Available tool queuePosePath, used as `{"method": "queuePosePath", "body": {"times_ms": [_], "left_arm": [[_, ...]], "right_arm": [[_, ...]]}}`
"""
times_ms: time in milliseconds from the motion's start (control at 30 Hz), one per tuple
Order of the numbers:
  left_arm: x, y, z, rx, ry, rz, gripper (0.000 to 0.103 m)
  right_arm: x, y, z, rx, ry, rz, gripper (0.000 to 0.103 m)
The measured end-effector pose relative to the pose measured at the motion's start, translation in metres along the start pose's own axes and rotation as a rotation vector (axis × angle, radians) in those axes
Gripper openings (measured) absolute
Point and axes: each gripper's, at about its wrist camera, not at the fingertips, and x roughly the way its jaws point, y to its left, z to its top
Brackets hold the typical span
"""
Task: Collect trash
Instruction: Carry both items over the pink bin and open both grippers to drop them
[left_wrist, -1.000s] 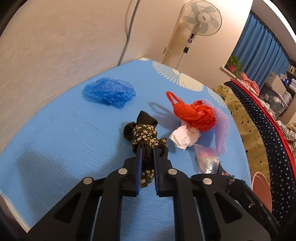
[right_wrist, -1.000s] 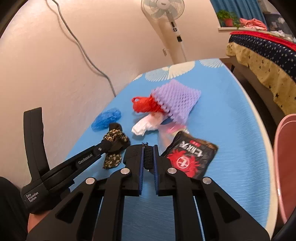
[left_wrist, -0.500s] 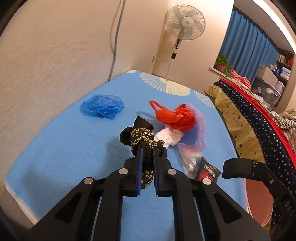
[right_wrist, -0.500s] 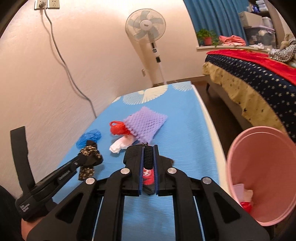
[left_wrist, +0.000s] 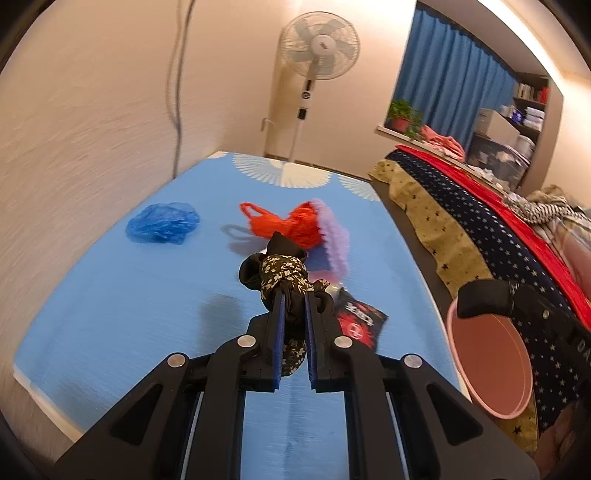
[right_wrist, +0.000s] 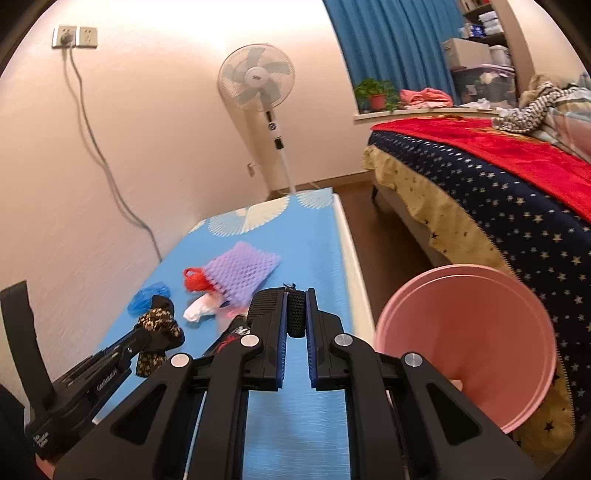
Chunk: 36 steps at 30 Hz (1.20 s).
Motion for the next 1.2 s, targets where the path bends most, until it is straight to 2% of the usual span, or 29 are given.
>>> {"method": "queuePosePath", "body": {"times_ms": [233, 1200], "left_arm": [[-0.001, -0.019, -0.004, 0.060, -0.010, -0.028, 0.010], [0.020, -0.082, -0.009, 0.146, -0.012, -0.152, 0.010]], "right_arm": [[-0.006, -0.012, 0.003, 0.010, -0.027, -0.039, 0.010], [-0.009, -0.066, 0.010, 0.079, -0.073, -0.225, 0.010]]}}
